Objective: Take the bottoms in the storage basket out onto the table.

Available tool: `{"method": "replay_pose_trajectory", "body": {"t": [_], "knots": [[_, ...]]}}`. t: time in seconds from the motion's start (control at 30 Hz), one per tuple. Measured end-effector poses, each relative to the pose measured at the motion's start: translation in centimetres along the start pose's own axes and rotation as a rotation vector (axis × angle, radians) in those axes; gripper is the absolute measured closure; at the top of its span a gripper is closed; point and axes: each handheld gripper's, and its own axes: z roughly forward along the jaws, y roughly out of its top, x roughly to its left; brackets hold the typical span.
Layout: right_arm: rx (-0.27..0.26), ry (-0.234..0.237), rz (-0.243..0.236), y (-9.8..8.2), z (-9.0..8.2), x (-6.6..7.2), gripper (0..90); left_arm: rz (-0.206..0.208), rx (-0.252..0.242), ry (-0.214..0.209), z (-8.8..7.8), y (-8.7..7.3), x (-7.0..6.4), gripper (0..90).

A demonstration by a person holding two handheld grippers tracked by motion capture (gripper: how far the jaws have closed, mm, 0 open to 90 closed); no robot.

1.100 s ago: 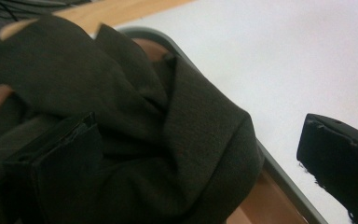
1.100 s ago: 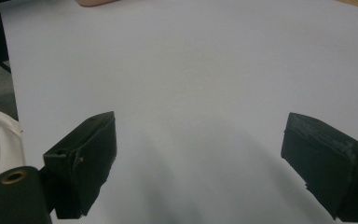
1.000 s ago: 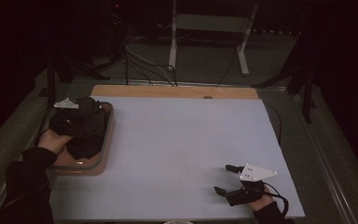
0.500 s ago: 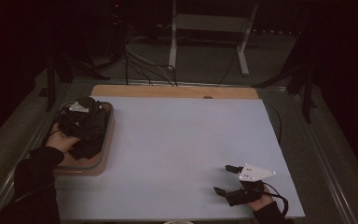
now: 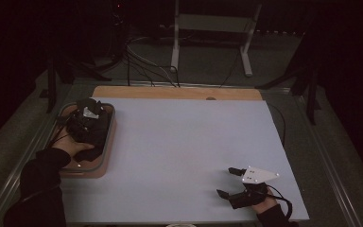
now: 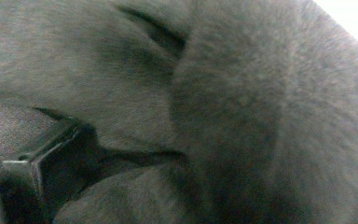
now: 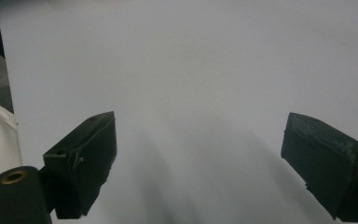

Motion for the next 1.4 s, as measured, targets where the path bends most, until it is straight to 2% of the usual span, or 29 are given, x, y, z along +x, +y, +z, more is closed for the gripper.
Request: {"method": "replay_pose_trajectory", "body": {"t": [0.03, 0.13, 0.17, 0.27, 0.33, 0.4, 0.43, 0.67, 0.8, 1.07, 1.4], "knots": [[0.001, -0.001, -0.001, 0.0, 0.0, 0.0, 10.4, 0.002, 0.003, 0.008, 0.0, 0.0, 0.0, 4.1], [0.004, -0.004, -0.001, 0.0, 0.0, 0.0, 10.4, -0.008, -0.004, -0.017, -0.3, -0.1, 0.1, 17.8], [0.004, -0.005, -0.002, 0.0, 0.0, 0.0, 10.4, -0.022, -0.016, -0.040, -0.5, -0.3, 0.3, 23.7], [0.006, -0.008, 0.001, 0.0, 0.0, 0.0, 10.4, -0.084, -0.050, -0.125, -1.1, -1.0, 1.1, 49.6], [0.006, -0.008, 0.001, 0.0, 0.0, 0.0, 10.5, -0.110, -0.066, -0.154, -1.3, -1.4, 1.5, 59.0], [0.009, -0.010, -0.001, 0.0, 0.0, -0.1, 10.5, -0.121, -0.076, -0.171, -1.5, -1.6, 1.7, 63.5], [0.009, -0.009, -0.001, 0.0, 0.1, -0.1, 10.5, -0.142, -0.078, -0.183, -1.6, -1.6, 1.8, 64.1], [0.007, -0.015, 0.004, 0.0, 0.0, -0.1, 10.5, -0.182, -0.100, -0.212, -2.6, -2.1, 2.4, 68.4], [0.010, -0.016, 0.004, 0.0, 0.0, -0.1, 10.5, -0.179, -0.119, -0.205, -3.5, -2.2, 2.4, 69.0], [0.007, -0.019, 0.004, 0.0, 0.0, -0.1, 10.5, -0.216, -0.146, -0.235, -5.0, -2.6, 3.0, 70.7], [0.006, -0.020, 0.007, 0.0, -0.1, -0.2, 10.5, -0.252, -0.227, -0.262, -7.3, -3.1, 3.5, 71.7]]}}
